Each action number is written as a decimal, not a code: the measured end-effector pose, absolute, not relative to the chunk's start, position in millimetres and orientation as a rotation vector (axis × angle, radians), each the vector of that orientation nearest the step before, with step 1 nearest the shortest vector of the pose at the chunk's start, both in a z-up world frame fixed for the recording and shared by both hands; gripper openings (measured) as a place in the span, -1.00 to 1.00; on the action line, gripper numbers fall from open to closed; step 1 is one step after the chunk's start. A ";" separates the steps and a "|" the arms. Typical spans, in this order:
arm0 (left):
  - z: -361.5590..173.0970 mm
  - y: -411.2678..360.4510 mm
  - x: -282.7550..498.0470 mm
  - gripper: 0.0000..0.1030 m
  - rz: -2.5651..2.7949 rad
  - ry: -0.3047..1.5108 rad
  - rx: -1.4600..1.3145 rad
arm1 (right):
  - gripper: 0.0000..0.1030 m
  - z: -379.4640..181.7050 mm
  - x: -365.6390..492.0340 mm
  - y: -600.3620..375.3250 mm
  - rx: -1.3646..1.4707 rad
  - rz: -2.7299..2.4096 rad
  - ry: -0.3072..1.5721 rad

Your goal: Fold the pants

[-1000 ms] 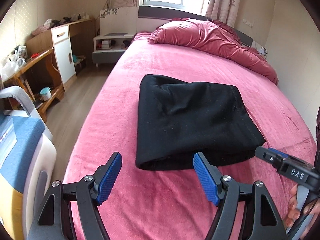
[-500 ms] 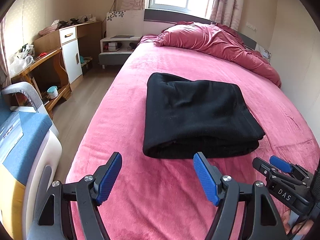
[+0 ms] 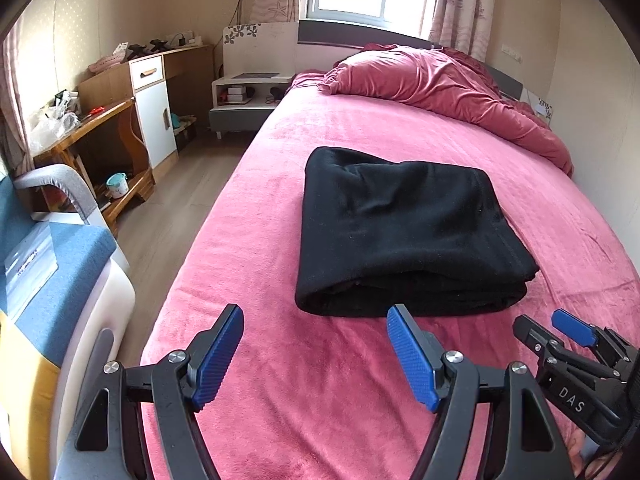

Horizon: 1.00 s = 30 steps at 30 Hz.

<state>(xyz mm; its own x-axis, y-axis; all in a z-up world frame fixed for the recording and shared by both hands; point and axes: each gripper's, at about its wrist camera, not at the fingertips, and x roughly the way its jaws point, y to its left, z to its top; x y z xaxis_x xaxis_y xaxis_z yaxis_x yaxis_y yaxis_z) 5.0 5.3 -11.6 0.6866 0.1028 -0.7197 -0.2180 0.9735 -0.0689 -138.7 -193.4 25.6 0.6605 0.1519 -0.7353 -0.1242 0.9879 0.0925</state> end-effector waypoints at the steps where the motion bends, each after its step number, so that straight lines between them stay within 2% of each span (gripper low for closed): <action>1: -12.1 5.4 4.5 0.47 0.183 0.795 -0.156 | 0.25 25.4 -138.8 -193.7 0.038 0.156 0.836; 30: -10.4 2.5 2.2 0.47 0.207 0.797 -0.158 | 0.28 26.6 -141.9 -194.4 0.036 0.156 0.832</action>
